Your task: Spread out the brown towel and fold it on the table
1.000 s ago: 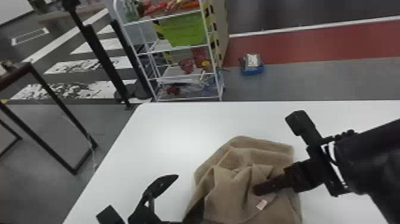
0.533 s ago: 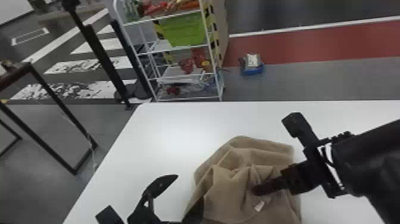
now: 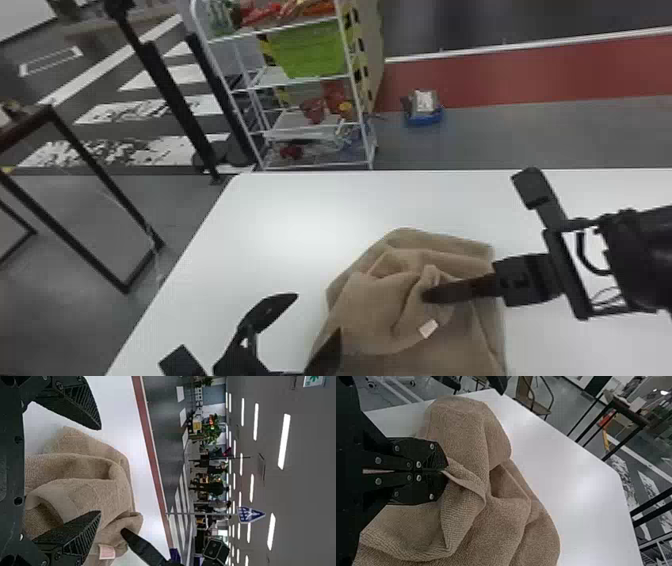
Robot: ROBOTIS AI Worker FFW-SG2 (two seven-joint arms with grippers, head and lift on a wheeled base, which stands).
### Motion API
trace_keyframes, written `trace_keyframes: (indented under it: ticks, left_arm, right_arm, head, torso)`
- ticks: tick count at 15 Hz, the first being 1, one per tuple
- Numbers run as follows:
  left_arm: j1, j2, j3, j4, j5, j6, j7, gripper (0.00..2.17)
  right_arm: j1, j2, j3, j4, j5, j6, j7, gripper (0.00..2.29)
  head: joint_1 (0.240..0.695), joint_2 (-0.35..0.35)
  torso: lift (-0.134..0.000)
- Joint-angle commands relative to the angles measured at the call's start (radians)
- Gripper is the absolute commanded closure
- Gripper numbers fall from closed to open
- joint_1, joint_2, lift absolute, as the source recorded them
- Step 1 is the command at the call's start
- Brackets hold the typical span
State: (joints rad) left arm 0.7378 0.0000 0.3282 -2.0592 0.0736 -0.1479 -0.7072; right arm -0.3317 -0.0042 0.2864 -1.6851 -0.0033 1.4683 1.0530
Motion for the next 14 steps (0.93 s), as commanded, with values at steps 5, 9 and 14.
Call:
trace_keyframes:
  ticks: [5, 9, 14]
  left_arm:
    - [0.000, -0.003, 0.002, -0.004, 0.003, -0.003, 0.003, 0.14]
    - [0.000, -0.003, 0.008, -0.004, 0.006, -0.003, 0.005, 0.14]
    - [-0.005, -0.003, 0.002, -0.006, 0.003, 0.003, 0.006, 0.14]
  right_arm:
    - [-0.035, -0.027, -0.276, -0.056, -0.257, 0.080, 0.002, 1.18]
    - [-0.078, -0.079, -0.458, -0.084, -0.379, 0.104, 0.002, 1.18]
    - [-0.067, -0.125, -0.575, -0.061, -0.388, 0.104, -0.011, 1.18]
  head:
    - [0.695, 0.350]
    - [0.695, 0.313]
    - [0.695, 0.216]
  torso:
    - [-0.124]
    - [-0.124]
    - [-0.124]
